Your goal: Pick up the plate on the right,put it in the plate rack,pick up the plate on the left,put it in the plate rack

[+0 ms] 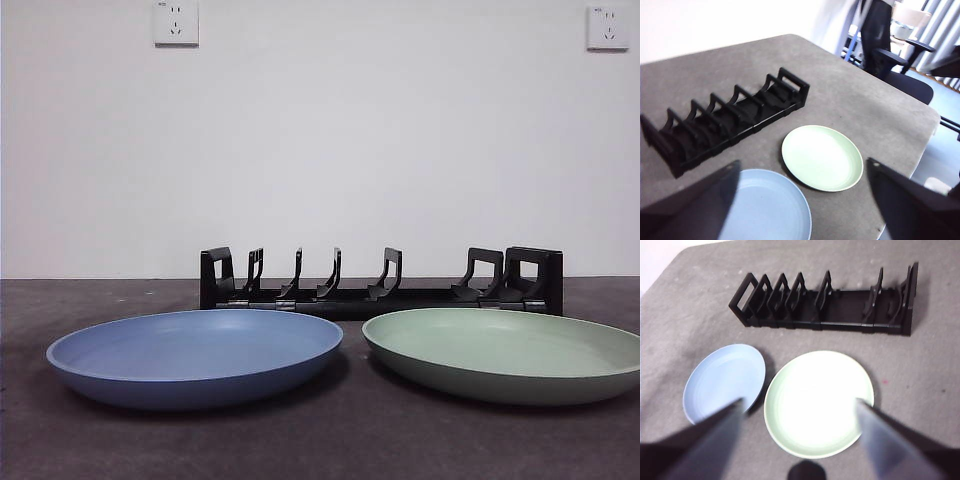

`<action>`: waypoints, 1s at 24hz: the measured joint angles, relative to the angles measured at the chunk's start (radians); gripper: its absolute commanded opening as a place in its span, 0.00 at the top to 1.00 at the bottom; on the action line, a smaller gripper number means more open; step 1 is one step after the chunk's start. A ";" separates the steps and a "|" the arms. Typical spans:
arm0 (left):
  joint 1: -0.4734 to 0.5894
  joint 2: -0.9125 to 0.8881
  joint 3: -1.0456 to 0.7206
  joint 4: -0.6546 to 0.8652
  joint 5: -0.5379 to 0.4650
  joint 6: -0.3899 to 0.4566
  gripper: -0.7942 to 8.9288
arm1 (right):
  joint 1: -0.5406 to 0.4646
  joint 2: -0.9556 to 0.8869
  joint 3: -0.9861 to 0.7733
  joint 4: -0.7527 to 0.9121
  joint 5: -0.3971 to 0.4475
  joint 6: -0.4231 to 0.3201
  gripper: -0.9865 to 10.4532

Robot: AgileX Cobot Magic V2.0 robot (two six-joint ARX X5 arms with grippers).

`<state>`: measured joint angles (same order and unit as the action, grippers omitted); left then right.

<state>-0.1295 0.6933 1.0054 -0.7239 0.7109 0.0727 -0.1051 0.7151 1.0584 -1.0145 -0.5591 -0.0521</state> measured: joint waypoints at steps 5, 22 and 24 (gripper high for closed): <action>-0.069 0.040 0.013 0.000 0.000 0.109 0.27 | 0.000 0.024 0.000 -0.007 -0.012 0.007 0.39; -0.481 0.224 0.036 0.006 -0.280 0.429 0.27 | 0.103 0.731 0.002 0.092 0.178 0.018 0.39; -0.504 0.229 0.036 0.007 -0.314 0.443 0.27 | 0.129 0.782 0.002 0.119 0.203 0.018 0.39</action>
<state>-0.6334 0.9218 1.0416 -0.7170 0.3969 0.5159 0.0235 1.4971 1.0603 -0.8955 -0.3561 -0.0338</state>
